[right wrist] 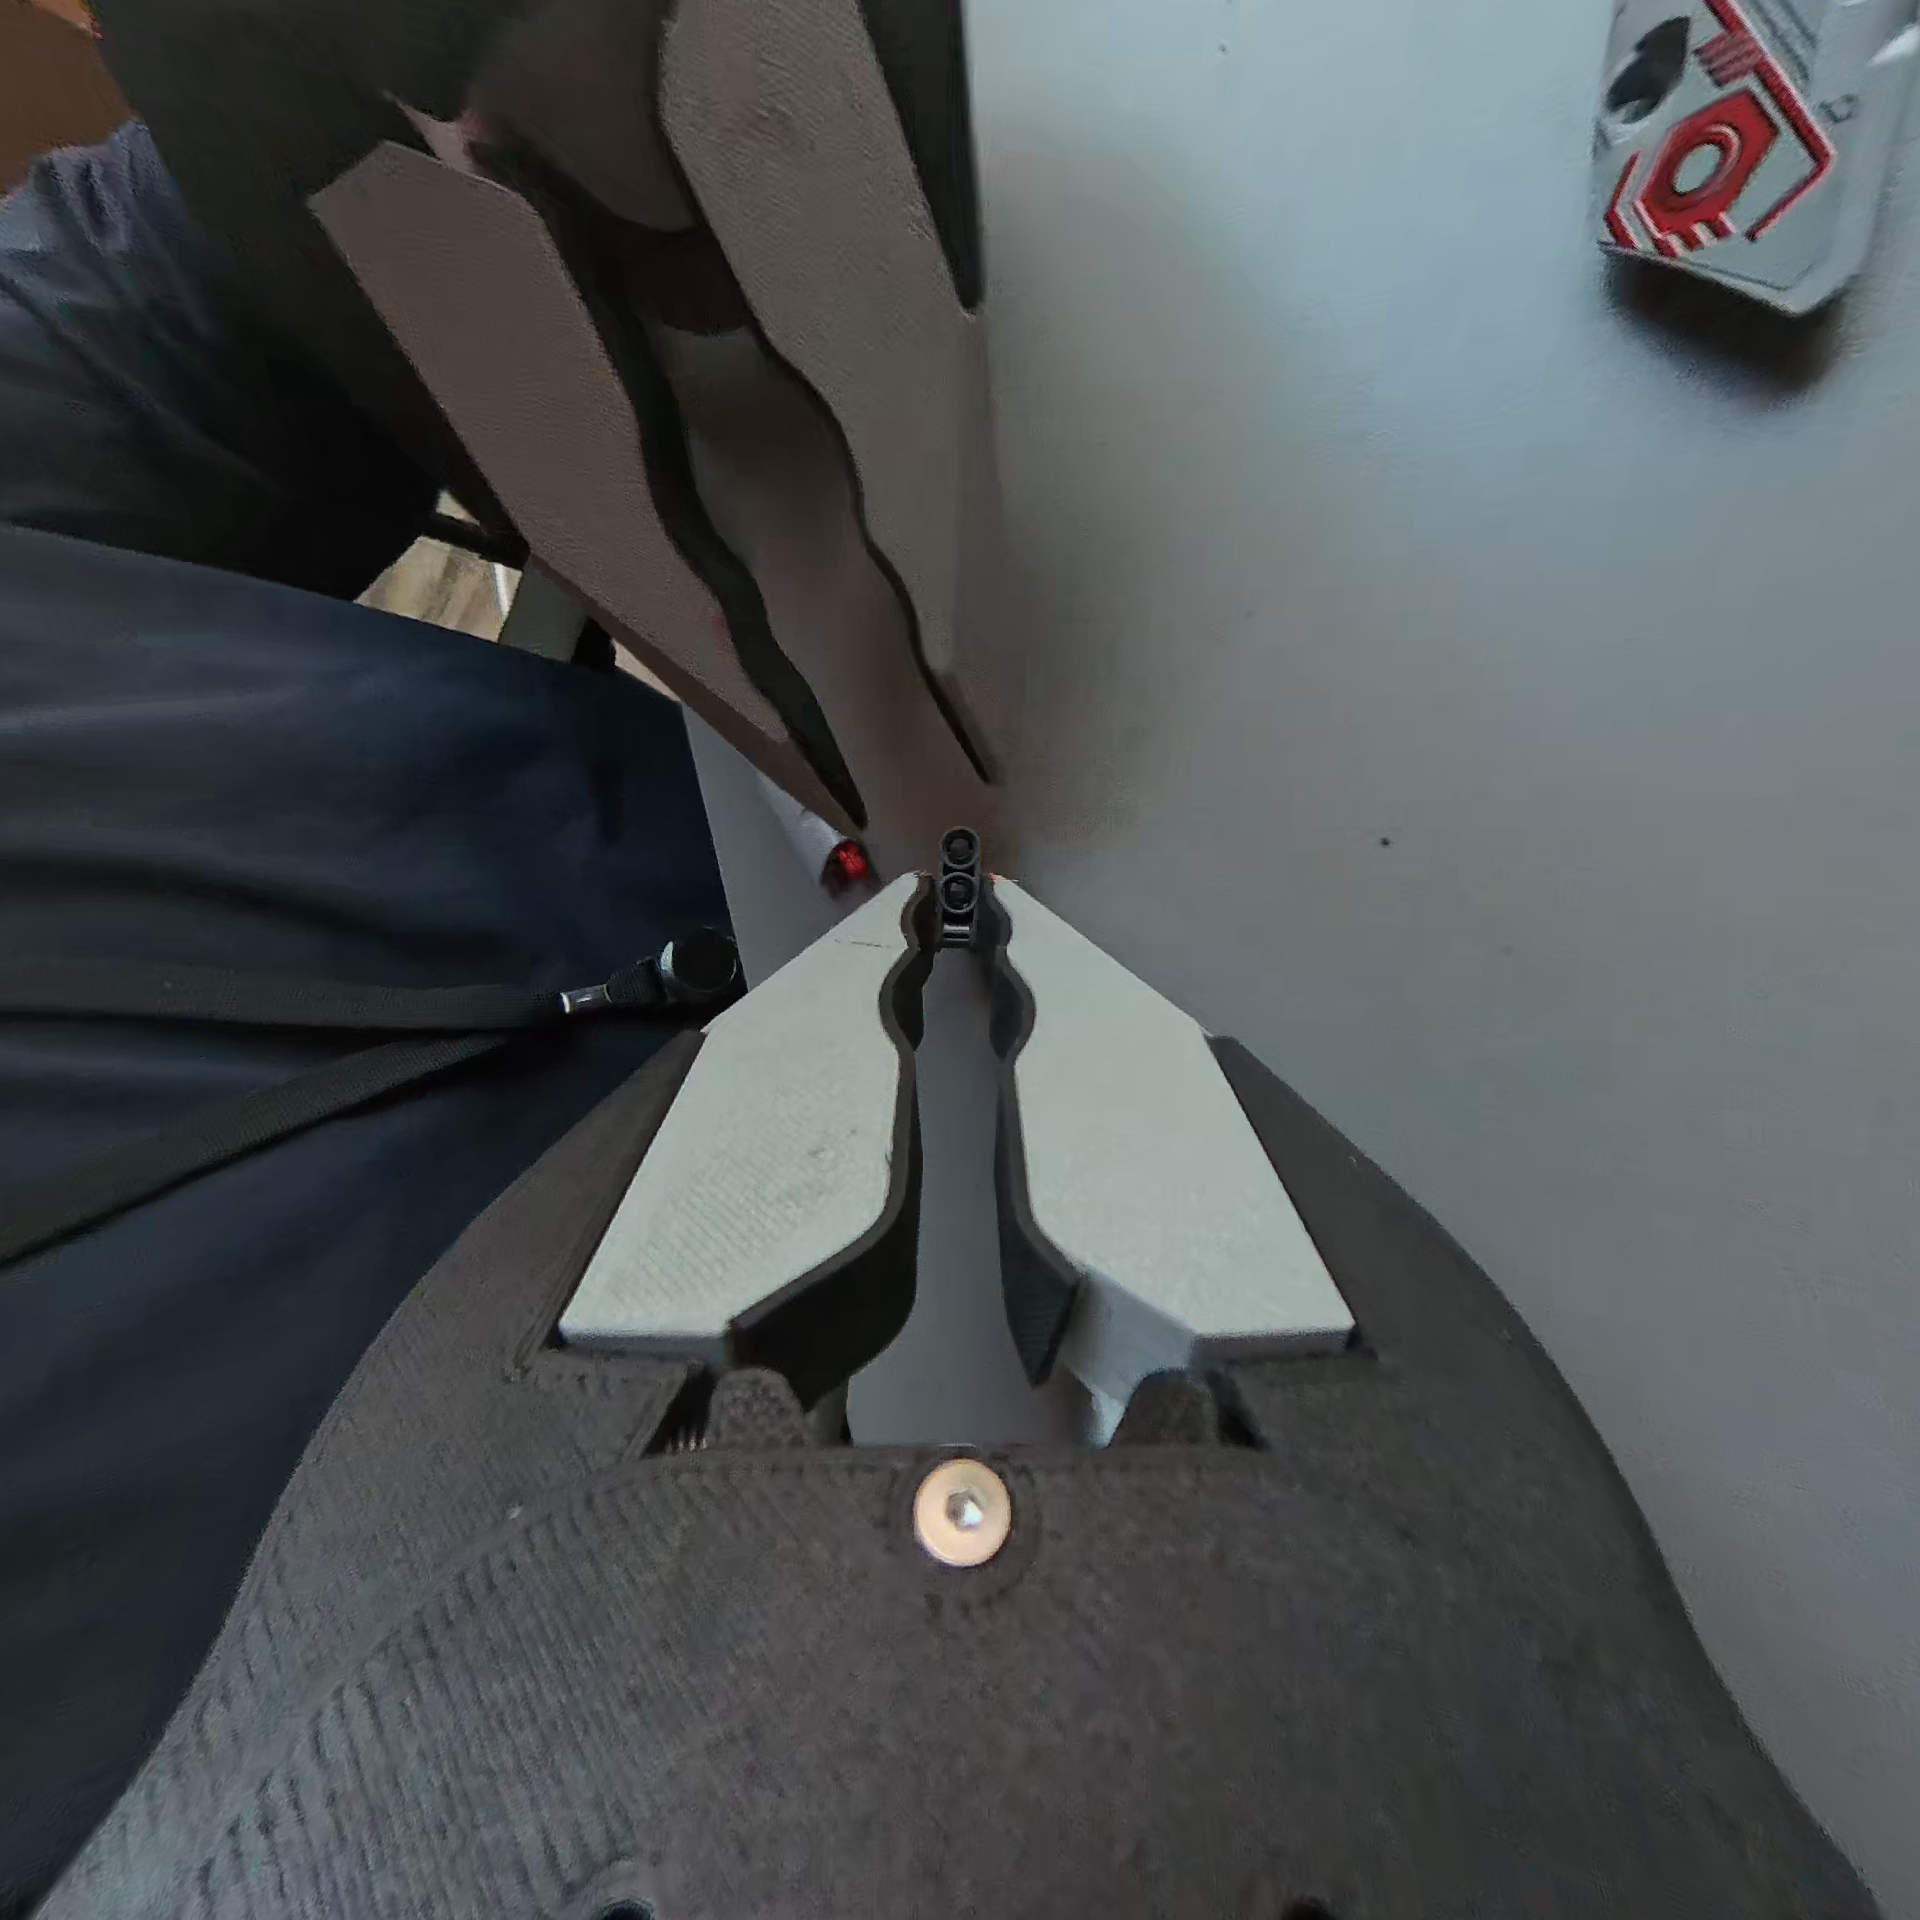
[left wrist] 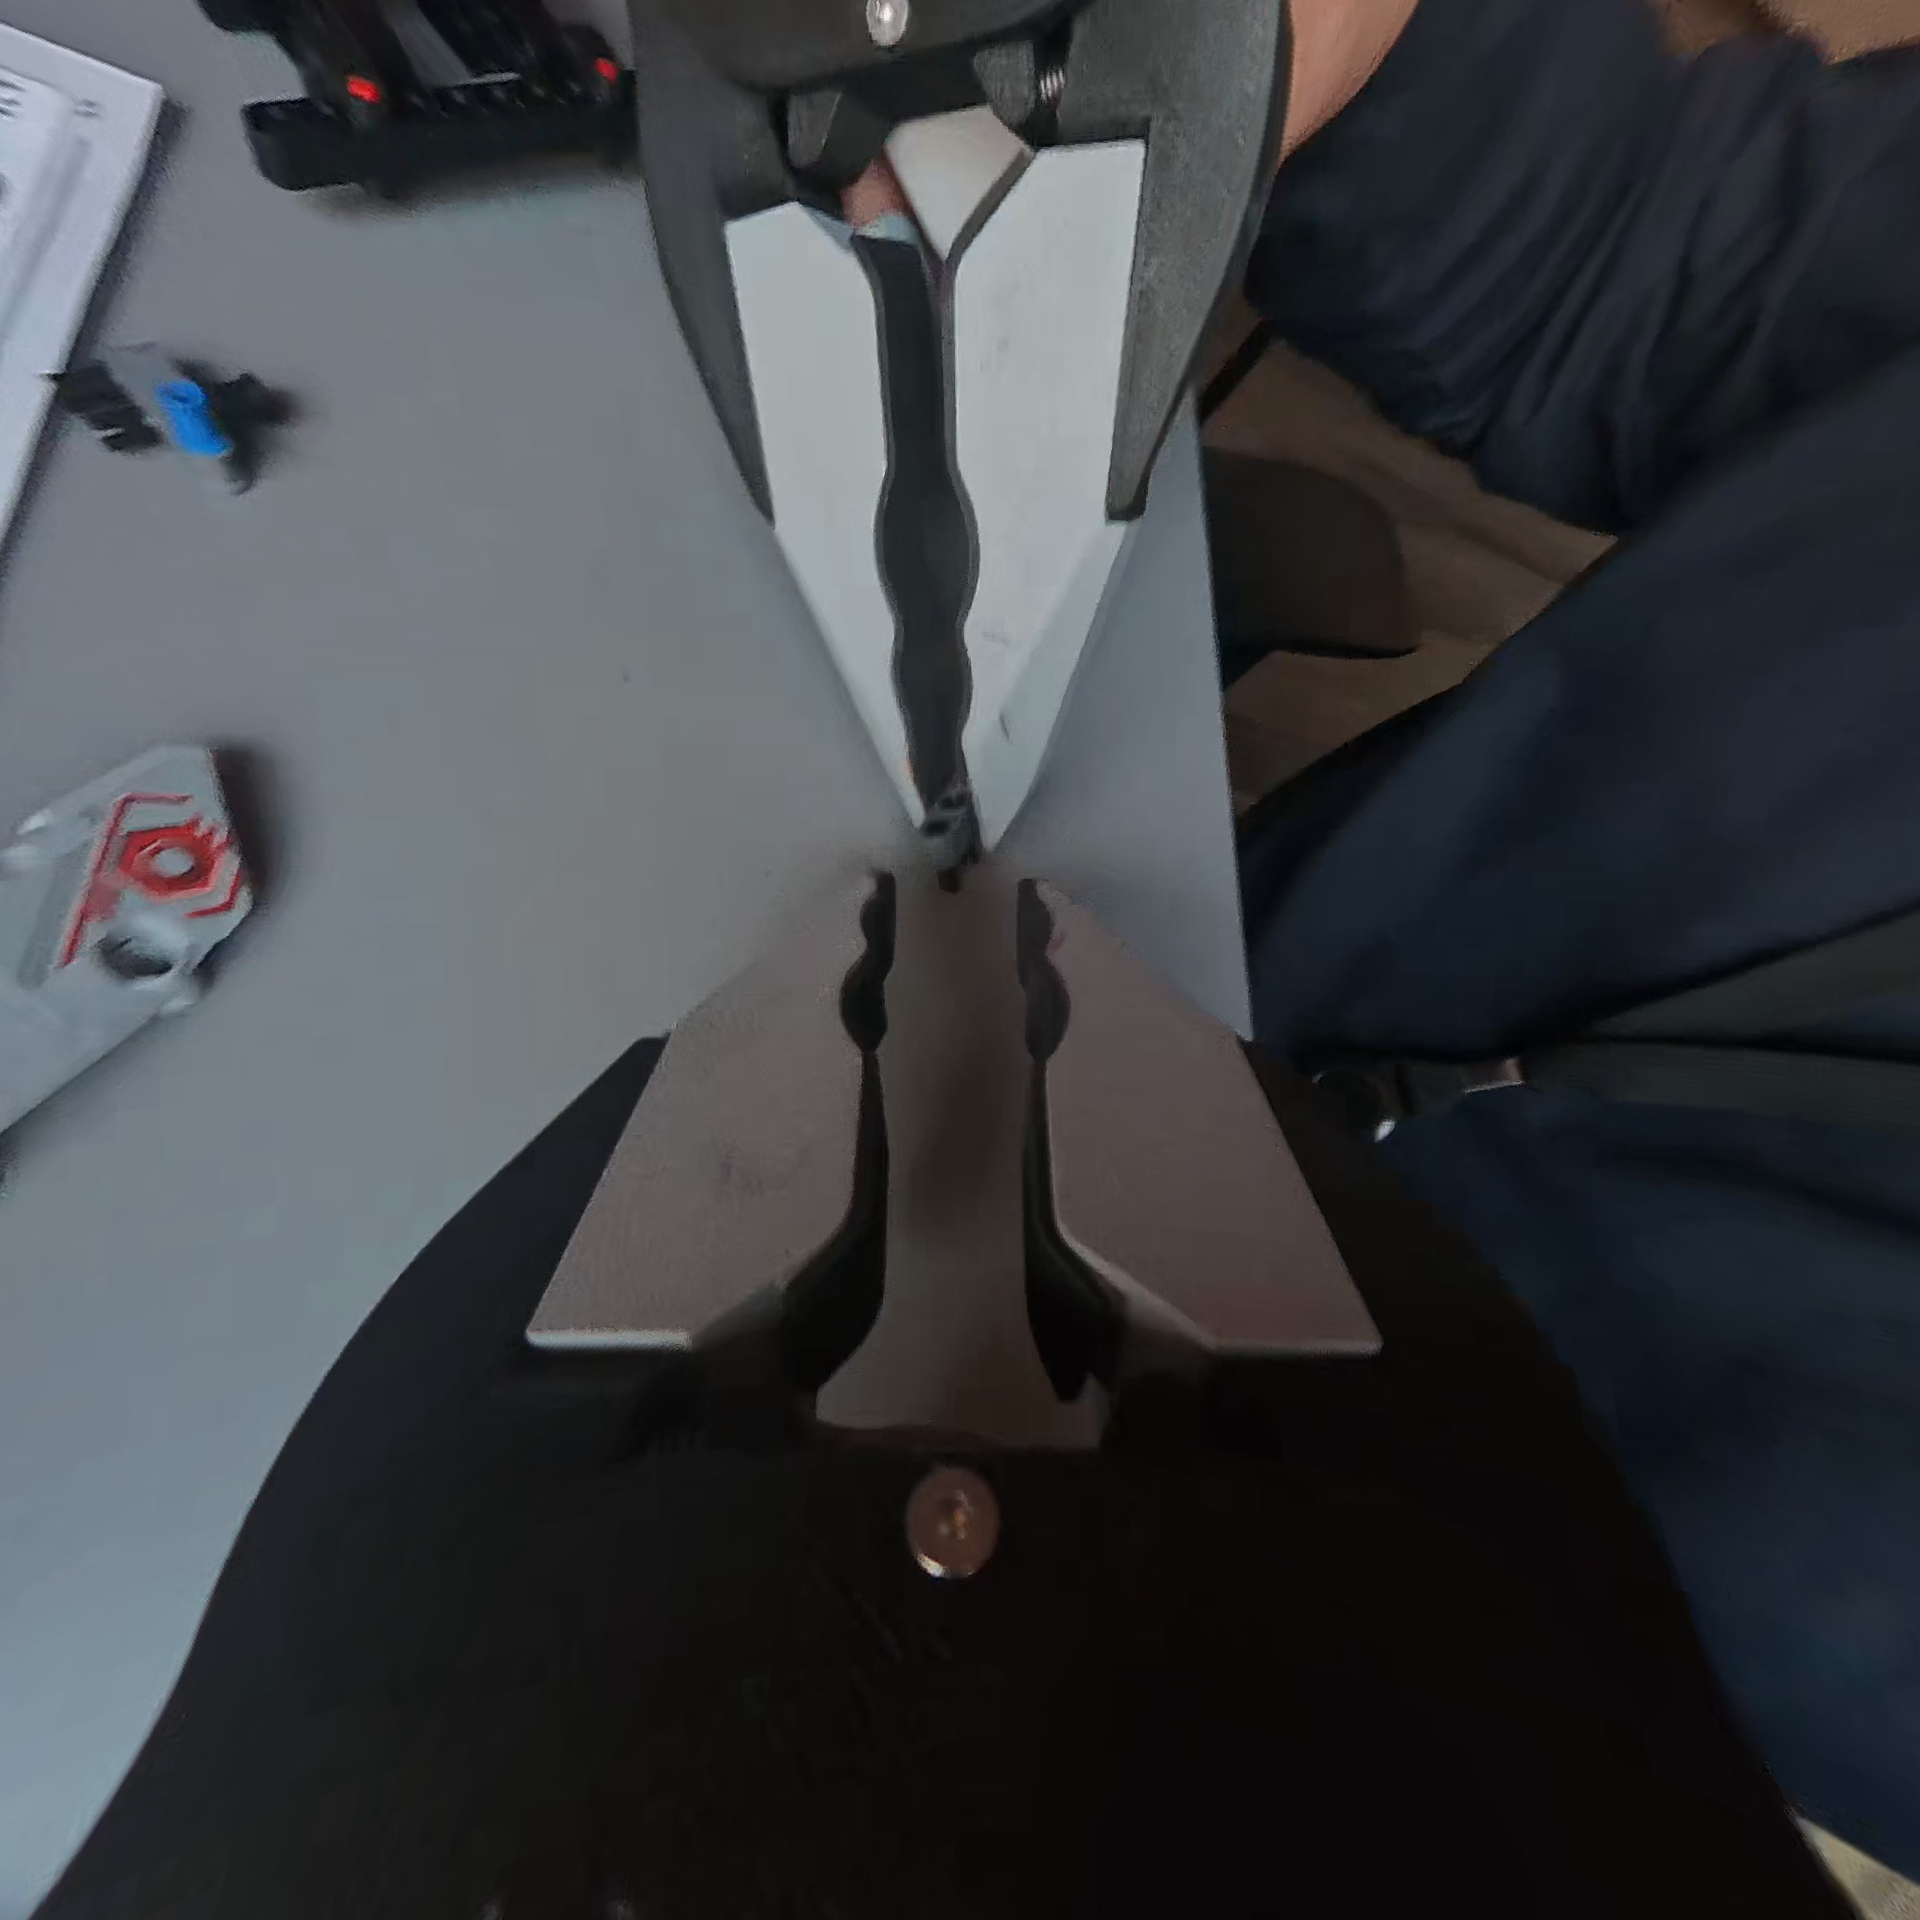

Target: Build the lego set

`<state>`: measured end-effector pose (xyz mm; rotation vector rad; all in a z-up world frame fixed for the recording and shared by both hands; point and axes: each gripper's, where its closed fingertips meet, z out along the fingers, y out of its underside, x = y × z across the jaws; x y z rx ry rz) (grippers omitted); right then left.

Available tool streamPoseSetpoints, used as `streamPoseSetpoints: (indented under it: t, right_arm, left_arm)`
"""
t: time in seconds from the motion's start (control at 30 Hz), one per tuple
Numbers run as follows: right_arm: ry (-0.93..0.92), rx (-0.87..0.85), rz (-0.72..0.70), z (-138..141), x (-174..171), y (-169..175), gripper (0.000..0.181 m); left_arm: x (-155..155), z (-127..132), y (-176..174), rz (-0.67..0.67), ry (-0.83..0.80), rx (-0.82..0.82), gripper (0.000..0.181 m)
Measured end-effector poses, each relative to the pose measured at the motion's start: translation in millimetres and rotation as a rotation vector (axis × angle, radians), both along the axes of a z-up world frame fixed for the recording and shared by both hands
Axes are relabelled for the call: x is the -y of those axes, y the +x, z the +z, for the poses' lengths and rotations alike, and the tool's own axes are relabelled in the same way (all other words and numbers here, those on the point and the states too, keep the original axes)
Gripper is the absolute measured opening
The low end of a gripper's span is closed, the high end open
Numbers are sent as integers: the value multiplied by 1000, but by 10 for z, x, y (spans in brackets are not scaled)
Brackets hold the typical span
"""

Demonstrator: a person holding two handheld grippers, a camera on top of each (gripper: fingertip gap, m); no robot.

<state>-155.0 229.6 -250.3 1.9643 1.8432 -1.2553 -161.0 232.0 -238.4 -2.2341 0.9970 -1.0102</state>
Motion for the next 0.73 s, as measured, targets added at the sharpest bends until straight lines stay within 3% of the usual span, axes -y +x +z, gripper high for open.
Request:
streamPoseSetpoints:
  t: [0.03,0.2,0.3,0.53,0.73]
  right_arm:
    - [0,-22,15,20,24,-6,4]
    - [60,-78,43,33,23,10,5]
    - [119,-91,34,24,-25,7,14]
    - [366,-158,16,52,-157,22,16]
    - [514,-351,163,193,163,80,20]
  left_arm:
    - [5,-5,41,-19,-25,21,17]
    - [8,-73,92,-40,-79,43,1]
    - [2,-113,58,-5,-141,36,1]
    - [2,-116,37,91,-307,107,1]
    - [-54,-119,-38,191,-335,121,2]
